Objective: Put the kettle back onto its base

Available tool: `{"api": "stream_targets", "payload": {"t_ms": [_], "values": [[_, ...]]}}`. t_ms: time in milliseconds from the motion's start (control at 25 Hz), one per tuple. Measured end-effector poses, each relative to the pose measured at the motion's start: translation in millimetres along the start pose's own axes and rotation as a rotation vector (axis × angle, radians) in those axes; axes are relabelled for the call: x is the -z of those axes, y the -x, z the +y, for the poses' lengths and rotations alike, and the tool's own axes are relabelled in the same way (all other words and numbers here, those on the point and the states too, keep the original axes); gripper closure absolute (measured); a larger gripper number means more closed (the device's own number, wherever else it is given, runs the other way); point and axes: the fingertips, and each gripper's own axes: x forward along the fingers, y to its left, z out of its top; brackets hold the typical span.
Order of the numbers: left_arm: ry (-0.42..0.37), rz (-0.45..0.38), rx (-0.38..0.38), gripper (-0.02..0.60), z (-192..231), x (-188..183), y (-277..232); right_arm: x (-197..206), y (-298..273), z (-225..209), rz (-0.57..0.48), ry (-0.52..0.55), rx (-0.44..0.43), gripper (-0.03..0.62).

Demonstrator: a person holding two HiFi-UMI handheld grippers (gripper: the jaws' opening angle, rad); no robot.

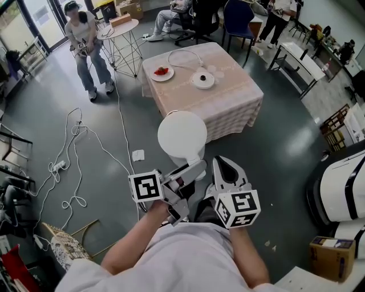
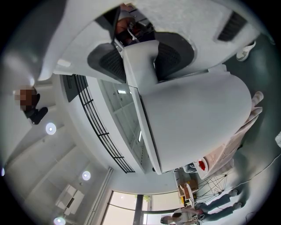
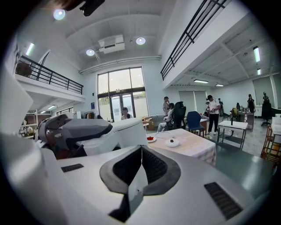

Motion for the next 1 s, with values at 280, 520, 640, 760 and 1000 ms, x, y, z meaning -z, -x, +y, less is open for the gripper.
{"api": "stream_targets", "payload": {"t_ms": [280, 520, 640, 760, 1000], "values": [[-0.002, -0.019, -0.017, 0.368, 16, -25, -35, -7, -34, -34, 0.007, -0.012, -0.033, 0.588], [0.01, -0.042, -0.036, 0.368, 34, -48, -78, -13, -66, -74, 0.024, -0.023, -0.065, 0.588], [0.011, -0.056, -0.045, 0.368, 42, -59, -99, -18, -83, -96, 0.035, -0.024, -0.083, 0.588], [0.019, -0.074, -0.057, 0.368, 49, -68, -120, -25, -95, -118, 0.042, -0.027, -0.1, 0.588], [0.024, -0.105, -0.077, 0.368, 61, -88, -157, -34, -121, -154, 0.048, -0.036, -0.135, 0.588]]}}
